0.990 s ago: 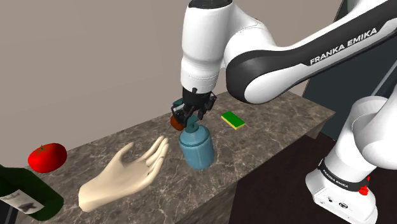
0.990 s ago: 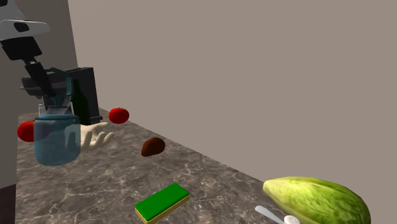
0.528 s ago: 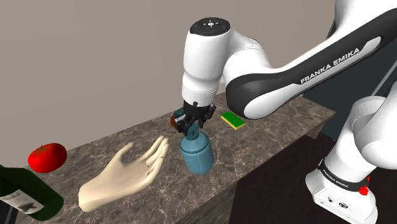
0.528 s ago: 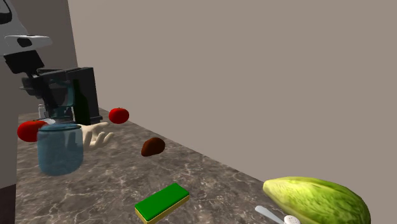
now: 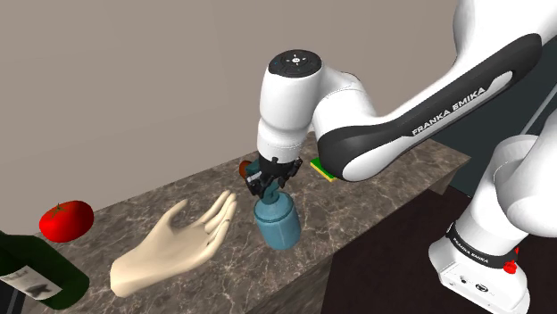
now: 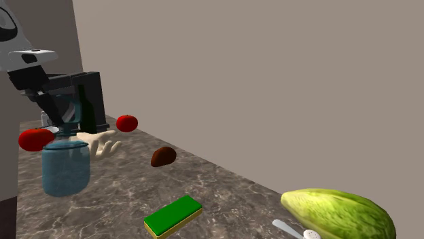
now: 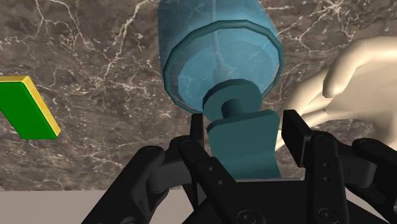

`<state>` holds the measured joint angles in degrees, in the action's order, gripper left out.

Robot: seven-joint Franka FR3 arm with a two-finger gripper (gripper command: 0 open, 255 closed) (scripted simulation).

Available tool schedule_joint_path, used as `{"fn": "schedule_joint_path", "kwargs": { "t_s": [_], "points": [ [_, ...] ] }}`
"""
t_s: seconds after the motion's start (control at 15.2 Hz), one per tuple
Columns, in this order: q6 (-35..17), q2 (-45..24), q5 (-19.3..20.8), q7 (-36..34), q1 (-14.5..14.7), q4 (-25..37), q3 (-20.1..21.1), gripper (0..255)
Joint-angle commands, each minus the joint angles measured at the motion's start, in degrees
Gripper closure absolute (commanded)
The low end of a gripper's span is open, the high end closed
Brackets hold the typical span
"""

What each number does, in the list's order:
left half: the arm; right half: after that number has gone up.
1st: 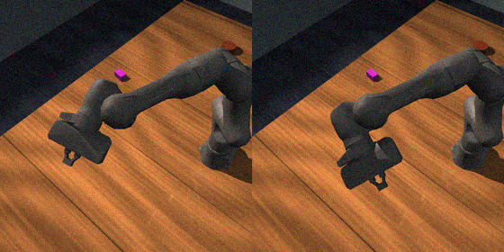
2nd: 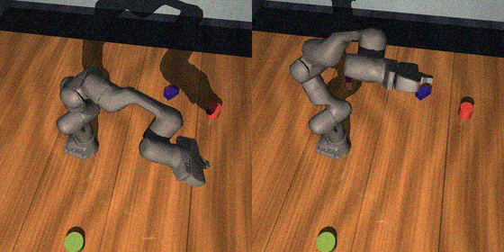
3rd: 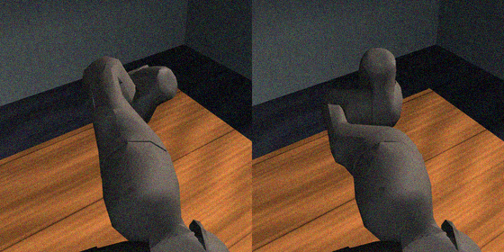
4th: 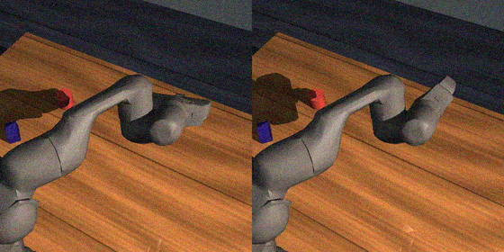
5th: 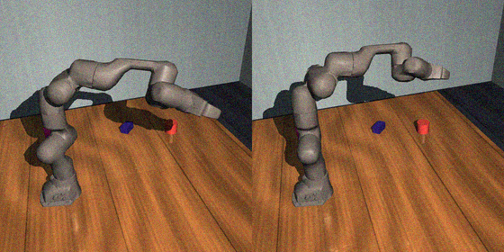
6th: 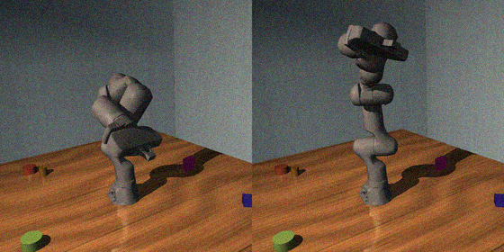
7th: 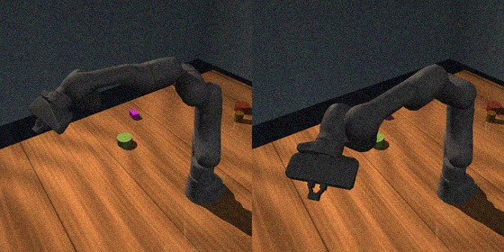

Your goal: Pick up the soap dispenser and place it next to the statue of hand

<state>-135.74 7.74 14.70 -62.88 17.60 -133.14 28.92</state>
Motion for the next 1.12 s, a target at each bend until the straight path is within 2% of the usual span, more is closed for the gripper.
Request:
{"fn": "schedule_joint_path", "kwargs": {
  "t_s": [0.0,0.26,0.33,0.66,0.92,1.06],
  "points": [
    [-0.06,-0.13,0.02,-0.05,0.01,-0.15,0.02,255],
    [-0.06,-0.13,0.02,-0.05,0.01,-0.15,0.02,255],
    [-0.10,-0.10,0.00,0.01,-0.01,-0.20,-0.02,0],
    [-0.06,-0.13,0.02,-0.05,0.01,-0.15,0.02,0],
    [6.68,5.05,-4.42,2.99,1.49,2.25,-0.39,0],
    [6.68,5.04,-4.41,2.99,1.51,2.25,-0.41,0]
  ]
}}
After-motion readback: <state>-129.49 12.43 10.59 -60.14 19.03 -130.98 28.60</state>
